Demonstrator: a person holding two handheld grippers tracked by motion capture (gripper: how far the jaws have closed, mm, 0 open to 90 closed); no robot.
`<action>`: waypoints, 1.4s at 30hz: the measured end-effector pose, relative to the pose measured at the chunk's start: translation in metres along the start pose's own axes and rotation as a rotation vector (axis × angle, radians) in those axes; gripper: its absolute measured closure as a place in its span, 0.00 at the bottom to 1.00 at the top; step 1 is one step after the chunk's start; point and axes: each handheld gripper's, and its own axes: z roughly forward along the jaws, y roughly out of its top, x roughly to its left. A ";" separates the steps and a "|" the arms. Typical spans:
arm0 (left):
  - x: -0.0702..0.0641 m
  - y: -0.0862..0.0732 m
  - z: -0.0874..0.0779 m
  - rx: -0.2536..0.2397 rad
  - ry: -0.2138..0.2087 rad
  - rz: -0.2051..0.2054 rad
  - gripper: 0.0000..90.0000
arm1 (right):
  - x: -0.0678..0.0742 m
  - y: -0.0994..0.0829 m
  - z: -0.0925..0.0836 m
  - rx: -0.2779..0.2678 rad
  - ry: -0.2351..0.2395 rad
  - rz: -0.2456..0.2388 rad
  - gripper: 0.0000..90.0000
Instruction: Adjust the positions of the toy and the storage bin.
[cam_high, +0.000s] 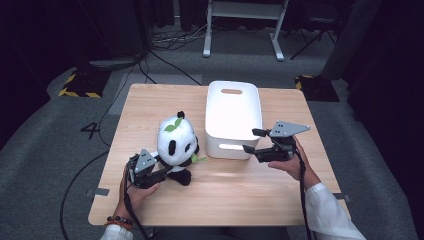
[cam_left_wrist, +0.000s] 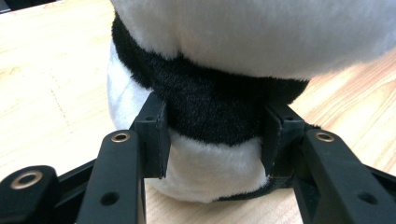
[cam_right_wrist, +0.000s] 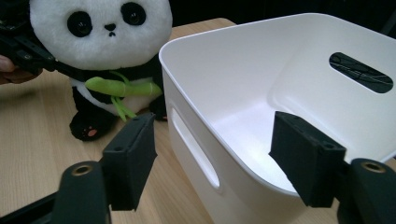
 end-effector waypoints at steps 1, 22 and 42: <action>0.000 0.000 0.001 -0.002 -0.002 -0.007 0.58 | 0.000 0.000 0.001 0.003 -0.001 -0.002 0.37; 0.002 0.009 0.018 -0.008 -0.035 -0.022 0.58 | -0.011 -0.003 0.024 0.100 0.032 -0.010 0.56; -0.008 0.018 0.030 0.004 -0.054 -0.029 0.57 | -0.016 -0.006 0.012 0.134 0.197 -0.103 0.93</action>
